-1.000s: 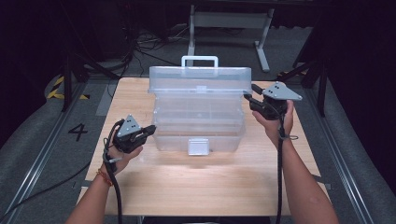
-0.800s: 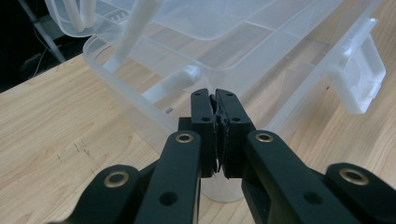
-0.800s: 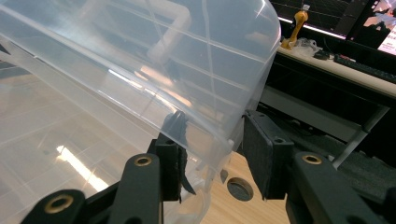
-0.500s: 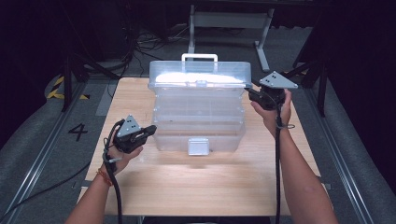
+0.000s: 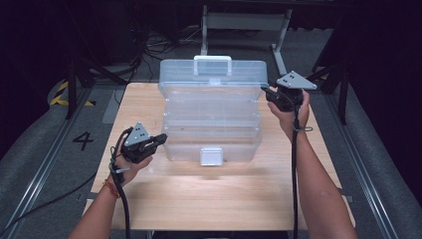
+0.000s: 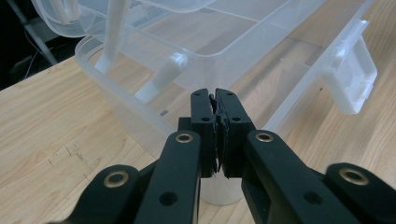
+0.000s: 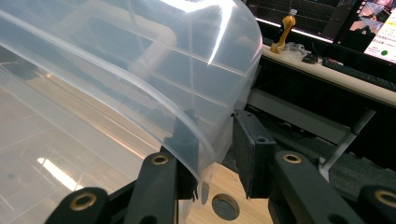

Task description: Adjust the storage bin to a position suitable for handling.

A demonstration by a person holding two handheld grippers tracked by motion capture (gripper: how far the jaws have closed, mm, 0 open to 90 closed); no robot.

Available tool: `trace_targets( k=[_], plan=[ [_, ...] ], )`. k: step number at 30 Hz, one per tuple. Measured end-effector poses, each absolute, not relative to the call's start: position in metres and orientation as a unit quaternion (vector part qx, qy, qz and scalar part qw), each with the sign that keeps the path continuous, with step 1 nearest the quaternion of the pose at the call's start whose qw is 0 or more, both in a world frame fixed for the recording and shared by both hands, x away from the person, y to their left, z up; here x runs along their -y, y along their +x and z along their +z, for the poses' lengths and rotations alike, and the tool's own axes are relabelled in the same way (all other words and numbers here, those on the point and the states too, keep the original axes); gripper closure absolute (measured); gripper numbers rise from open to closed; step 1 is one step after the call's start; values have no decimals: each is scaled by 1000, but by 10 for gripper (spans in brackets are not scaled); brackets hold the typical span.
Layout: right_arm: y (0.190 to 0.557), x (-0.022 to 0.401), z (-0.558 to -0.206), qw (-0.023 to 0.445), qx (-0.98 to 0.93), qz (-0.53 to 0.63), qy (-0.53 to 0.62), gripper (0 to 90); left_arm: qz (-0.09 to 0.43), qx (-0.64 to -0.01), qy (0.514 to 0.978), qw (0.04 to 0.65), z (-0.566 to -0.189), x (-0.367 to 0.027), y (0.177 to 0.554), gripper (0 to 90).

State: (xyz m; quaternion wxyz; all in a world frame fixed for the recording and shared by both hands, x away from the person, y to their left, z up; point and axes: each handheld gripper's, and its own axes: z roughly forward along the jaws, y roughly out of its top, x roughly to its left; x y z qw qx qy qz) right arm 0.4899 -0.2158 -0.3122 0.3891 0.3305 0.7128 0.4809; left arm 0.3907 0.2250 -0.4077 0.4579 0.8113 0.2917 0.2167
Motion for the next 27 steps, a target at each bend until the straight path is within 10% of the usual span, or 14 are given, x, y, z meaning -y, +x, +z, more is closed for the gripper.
trace_targets(
  k=[27],
  plan=[
    [509,215,-307,370,-706,489,353,729,226,-286,818,446,-404,-225,391,783]
  ],
)
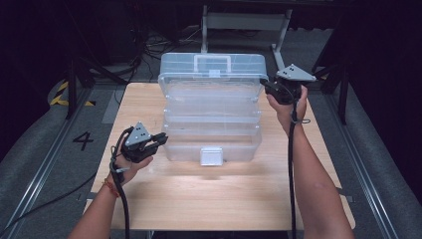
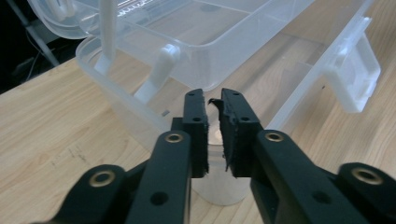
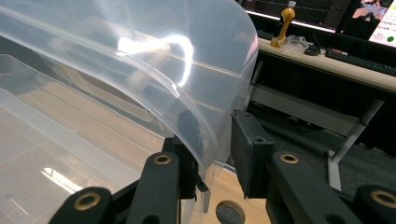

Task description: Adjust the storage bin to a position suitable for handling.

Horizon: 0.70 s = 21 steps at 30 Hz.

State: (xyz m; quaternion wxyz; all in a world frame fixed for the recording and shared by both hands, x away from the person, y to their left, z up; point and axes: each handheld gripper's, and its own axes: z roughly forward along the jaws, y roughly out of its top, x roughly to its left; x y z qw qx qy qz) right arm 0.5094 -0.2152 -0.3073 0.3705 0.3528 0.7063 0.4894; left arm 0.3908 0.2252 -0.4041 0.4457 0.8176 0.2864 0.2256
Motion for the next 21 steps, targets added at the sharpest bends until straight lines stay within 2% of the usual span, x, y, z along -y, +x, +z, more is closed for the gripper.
trace_targets(
  k=[11,12,13,16,21],
  plan=[
    [514,217,-304,366,-711,490,349,733,235,-285,816,444,-395,-243,375,555],
    [515,217,-304,363,-711,491,349,734,235,-288,818,438,-395,-245,373,484],
    [515,217,-304,363,-711,491,349,734,240,-291,820,430,-395,-246,371,484],
    [517,217,-302,363,-712,490,349,734,248,-300,830,399,-399,-252,364,361],
    [518,217,-302,363,-712,491,346,738,231,-313,848,360,-419,-260,354,290]
  ],
)
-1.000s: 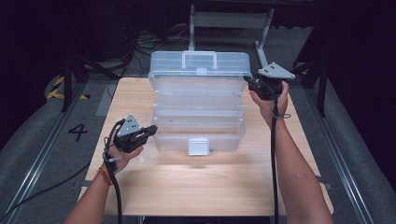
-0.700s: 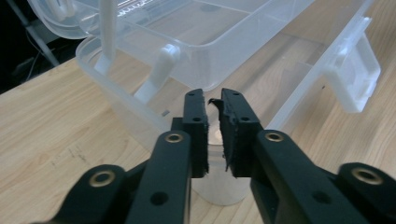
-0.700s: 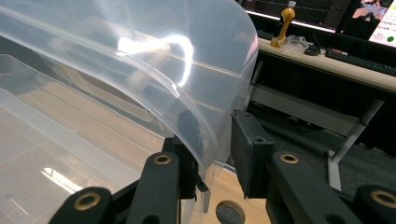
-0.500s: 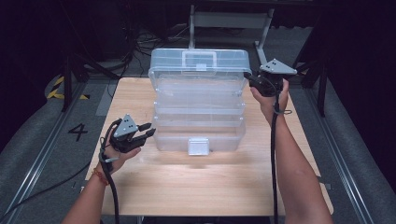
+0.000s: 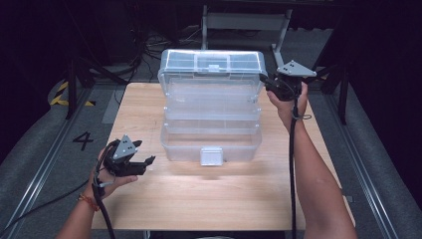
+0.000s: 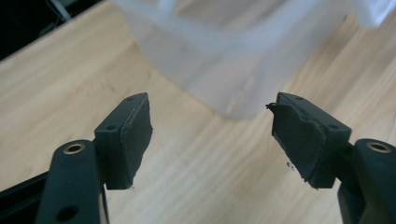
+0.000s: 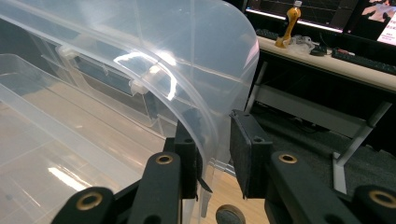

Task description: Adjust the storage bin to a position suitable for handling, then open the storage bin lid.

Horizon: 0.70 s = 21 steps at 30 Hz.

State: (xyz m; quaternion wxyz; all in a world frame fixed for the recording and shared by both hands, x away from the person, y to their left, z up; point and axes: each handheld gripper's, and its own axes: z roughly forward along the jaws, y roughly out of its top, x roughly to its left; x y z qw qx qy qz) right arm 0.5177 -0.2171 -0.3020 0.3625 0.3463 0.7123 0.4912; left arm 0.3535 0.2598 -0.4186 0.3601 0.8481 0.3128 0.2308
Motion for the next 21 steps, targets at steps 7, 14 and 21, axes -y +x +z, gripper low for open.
trace_targets(
  k=[7,14,21],
  plan=[
    [518,220,-302,359,-715,493,342,744,208,-333,870,298,-450,-267,345,279],
    [520,221,-302,354,-712,498,345,750,172,-355,867,305,-469,-270,343,219],
    [525,220,-300,349,-710,500,352,754,136,-368,859,330,-479,-269,351,151]
  ],
)
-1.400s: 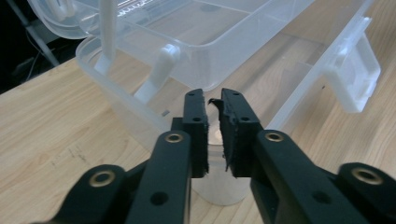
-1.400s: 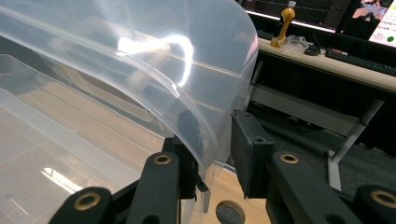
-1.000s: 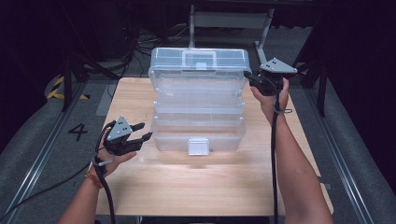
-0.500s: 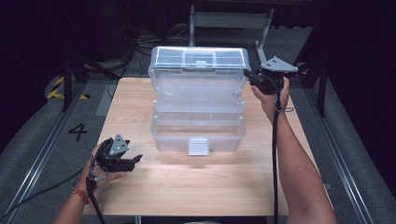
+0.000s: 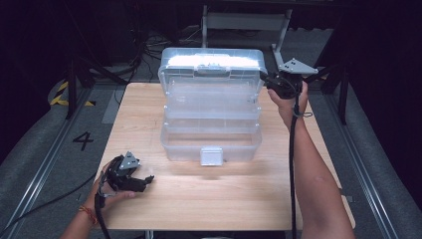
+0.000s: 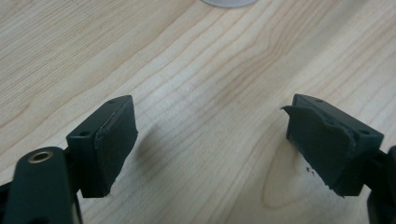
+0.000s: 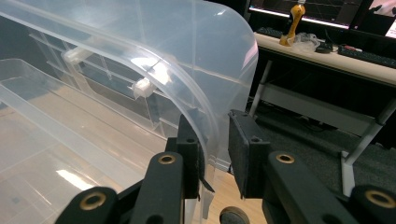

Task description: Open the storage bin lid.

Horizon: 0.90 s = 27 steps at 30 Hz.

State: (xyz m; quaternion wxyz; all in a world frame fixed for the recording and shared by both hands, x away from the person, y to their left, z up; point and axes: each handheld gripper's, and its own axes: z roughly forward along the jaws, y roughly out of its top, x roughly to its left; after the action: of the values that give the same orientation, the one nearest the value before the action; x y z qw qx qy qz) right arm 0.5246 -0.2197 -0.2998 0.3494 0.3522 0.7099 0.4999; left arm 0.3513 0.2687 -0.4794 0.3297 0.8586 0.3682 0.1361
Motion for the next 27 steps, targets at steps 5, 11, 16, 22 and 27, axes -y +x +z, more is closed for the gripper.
trace_targets(
  k=[5,11,16,22,27],
  plan=[
    [528,221,-301,344,-706,506,356,760,137,-367,856,337,-481,-270,352,140],
    [531,220,-300,345,-706,505,356,762,138,-364,858,337,-481,-270,353,140],
    [536,221,-299,339,-704,511,357,768,137,-364,858,337,-481,-270,353,140],
    [540,222,-299,335,-701,515,363,775,135,-365,857,338,-482,-270,353,138],
    [543,222,-300,331,-698,520,364,778,133,-365,857,338,-481,-270,353,138]
  ],
)
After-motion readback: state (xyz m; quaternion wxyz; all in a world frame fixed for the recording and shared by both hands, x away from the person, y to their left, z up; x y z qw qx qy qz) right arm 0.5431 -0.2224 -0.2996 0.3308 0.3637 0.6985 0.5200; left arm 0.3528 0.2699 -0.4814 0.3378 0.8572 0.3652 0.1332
